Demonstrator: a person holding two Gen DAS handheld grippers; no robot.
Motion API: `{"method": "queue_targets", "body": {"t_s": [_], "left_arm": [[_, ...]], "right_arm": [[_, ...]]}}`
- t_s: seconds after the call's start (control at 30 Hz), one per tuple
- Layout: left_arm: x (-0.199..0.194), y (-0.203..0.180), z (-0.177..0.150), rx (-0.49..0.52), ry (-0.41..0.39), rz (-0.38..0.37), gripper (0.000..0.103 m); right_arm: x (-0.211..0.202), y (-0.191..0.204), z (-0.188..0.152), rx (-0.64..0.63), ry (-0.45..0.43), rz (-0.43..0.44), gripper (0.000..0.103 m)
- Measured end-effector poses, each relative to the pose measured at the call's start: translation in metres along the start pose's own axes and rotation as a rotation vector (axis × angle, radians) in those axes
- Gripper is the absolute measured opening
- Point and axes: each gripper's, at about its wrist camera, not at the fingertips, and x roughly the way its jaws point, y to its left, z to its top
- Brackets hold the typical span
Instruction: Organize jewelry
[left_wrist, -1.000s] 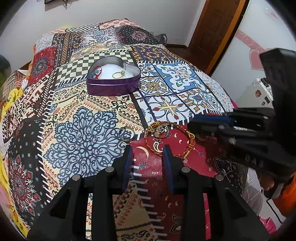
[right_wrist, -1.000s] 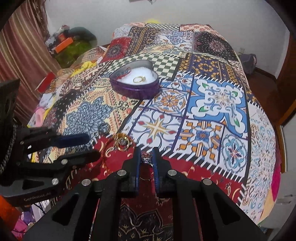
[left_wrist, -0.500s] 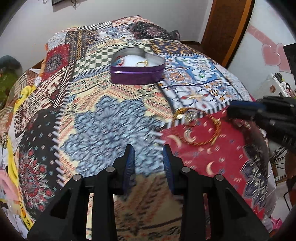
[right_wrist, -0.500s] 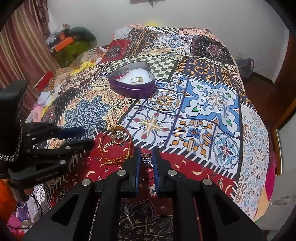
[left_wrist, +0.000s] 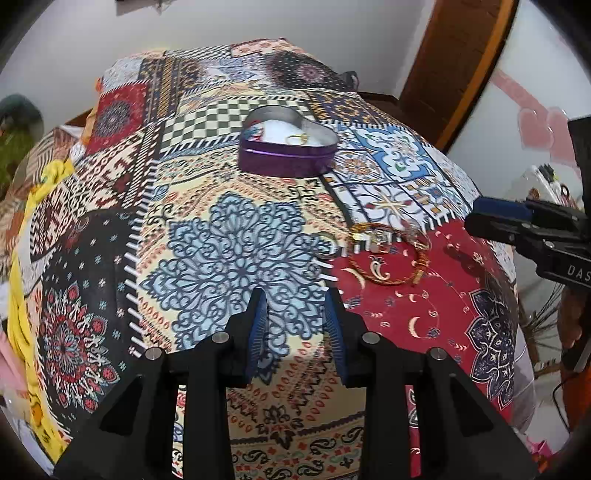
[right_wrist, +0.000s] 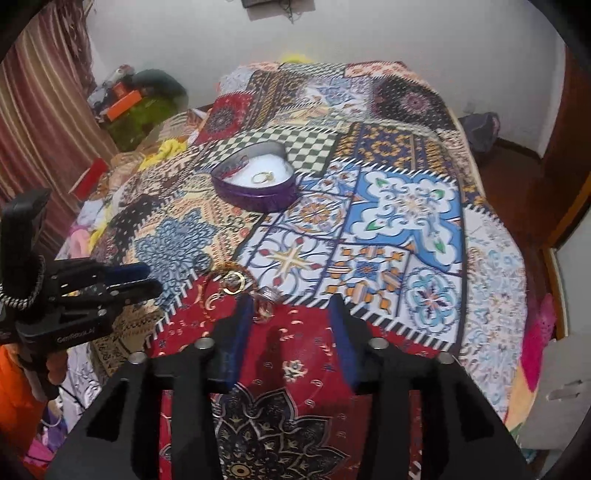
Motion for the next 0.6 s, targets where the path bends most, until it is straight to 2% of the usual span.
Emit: {"method": "queue_targets", "body": {"t_s": [0.2, 0.4, 0.6], "left_arm": [[0.016, -0.004, 0.002, 0.023, 0.024, 0.006, 0.032], [0.021, 0.002, 0.005, -0.013, 0.014, -0.014, 0.032], [0.025, -0.002, 0.008, 0.014, 0.003, -0.011, 0.032]], "right_arm": [[0.005, 0.002, -0.004, -0.019, 0.019, -0.045, 0.040], [0.016, 0.005, -0.001, -0.016, 0.034, -0.025, 0.040], [0.024, 0.015, 0.005, -0.020, 0.024, 0.012, 0.040]]}}
